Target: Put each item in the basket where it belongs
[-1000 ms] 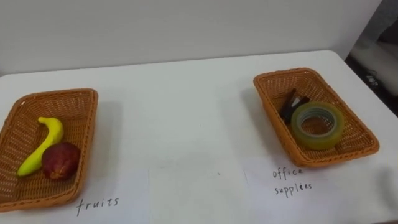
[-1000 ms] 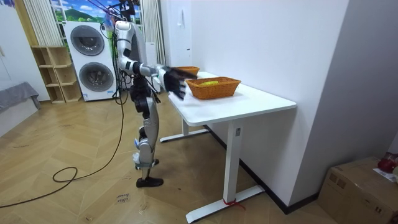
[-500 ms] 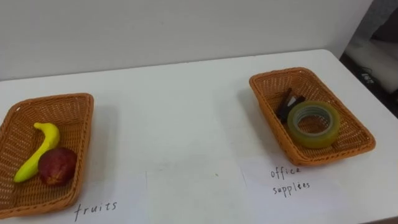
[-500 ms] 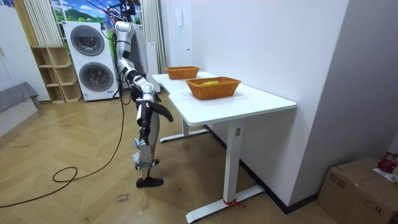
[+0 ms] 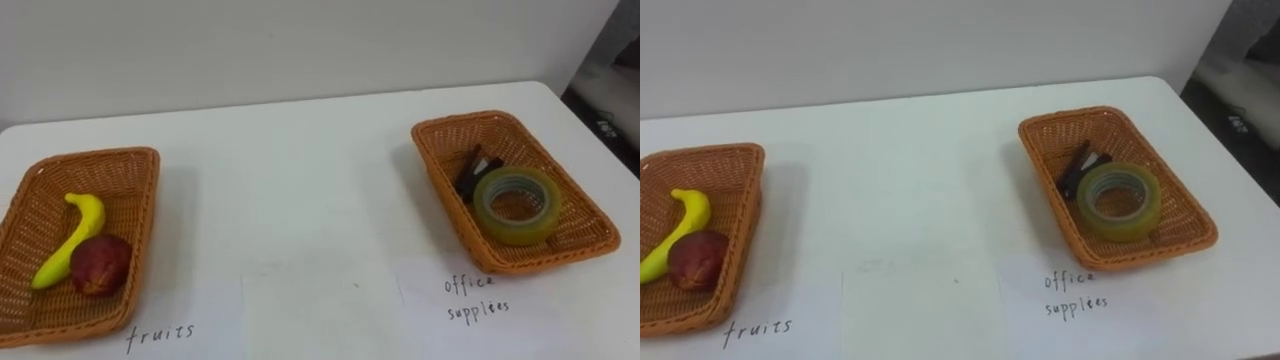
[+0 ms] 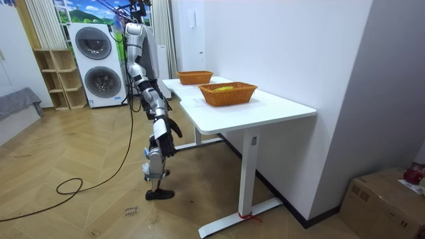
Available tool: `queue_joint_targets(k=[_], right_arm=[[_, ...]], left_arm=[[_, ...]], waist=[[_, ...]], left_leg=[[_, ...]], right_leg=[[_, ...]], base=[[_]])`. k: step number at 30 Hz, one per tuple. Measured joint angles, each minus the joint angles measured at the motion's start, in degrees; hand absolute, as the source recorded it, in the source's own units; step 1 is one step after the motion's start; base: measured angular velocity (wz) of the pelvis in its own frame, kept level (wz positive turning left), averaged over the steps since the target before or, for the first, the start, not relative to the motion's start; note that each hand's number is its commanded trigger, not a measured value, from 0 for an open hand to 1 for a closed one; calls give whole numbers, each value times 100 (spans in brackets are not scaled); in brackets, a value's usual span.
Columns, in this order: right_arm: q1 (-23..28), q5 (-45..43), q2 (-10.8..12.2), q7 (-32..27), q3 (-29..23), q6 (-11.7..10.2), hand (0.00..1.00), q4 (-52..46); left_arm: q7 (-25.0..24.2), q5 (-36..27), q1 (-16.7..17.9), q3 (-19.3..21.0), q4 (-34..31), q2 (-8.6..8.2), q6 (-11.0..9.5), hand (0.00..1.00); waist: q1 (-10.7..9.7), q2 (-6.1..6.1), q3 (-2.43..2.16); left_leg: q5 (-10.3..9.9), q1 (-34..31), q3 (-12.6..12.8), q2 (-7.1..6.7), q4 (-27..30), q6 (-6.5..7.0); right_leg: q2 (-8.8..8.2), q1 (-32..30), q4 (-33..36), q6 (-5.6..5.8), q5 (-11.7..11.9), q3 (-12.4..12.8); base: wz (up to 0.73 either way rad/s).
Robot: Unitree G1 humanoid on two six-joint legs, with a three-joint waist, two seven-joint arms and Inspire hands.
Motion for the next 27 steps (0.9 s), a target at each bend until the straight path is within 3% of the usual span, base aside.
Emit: queue_joint_targets(k=[14, 27], right_arm=[[-68, -1718, 88, 1975, 1320, 259, 0, 601], [-367, -1934, 98, 2576, 1441, 258, 0, 1029]], left_arm=[[-8, 31, -48, -229, 165, -125, 45, 0], [-26, 39, -231, -334, 348, -137, 47, 0]], waist=[[302, 22, -4], [365, -25, 9]], left_leg=[[-37, -56, -110, -10, 49, 3], [-45, -103, -227, -19, 122, 3]], right_leg=[[-22, 42, -23, 2, -2, -157], [-24, 117, -95, 2, -2, -199]], base=[[4], [4]])
